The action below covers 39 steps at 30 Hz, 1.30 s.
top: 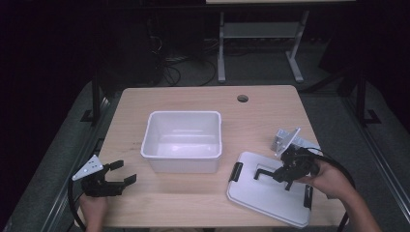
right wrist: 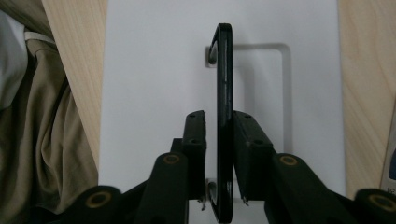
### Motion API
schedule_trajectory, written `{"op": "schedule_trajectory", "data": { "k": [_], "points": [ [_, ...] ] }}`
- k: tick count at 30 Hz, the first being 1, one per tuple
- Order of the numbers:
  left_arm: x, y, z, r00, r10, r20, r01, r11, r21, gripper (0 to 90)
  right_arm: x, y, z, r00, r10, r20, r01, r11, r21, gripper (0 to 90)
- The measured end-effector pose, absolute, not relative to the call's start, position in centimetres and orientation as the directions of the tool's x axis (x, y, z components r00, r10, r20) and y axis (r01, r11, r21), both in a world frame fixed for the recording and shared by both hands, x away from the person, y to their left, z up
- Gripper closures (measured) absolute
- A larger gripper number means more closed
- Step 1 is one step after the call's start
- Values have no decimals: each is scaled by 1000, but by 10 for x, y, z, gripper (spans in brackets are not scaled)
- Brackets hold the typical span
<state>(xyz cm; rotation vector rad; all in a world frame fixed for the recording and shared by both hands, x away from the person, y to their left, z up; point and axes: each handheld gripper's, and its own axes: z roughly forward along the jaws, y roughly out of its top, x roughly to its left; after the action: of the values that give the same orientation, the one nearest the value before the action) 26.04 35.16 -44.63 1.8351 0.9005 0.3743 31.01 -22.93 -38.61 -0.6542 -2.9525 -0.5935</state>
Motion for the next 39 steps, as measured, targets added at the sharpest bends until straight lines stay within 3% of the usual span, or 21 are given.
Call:
{"op": "schedule_trajectory", "data": {
  "k": [6, 21, 39],
  "points": [
    [261, 351, -447, 673, 726, -143, 411, -206, 888, 134, 311, -230, -381, -905, 402, 136, 423, 829, 366, 677],
    [260, 352, -446, 671, 727, -144, 411, -203, 889, 134, 306, -225, -380, -912, 362, 195, 410, 834, 368, 702],
    [260, 352, -446, 670, 729, -143, 410, -202, 889, 134, 313, -239, -363, -900, 412, 144, 435, 815, 383, 672]
  ]
}}
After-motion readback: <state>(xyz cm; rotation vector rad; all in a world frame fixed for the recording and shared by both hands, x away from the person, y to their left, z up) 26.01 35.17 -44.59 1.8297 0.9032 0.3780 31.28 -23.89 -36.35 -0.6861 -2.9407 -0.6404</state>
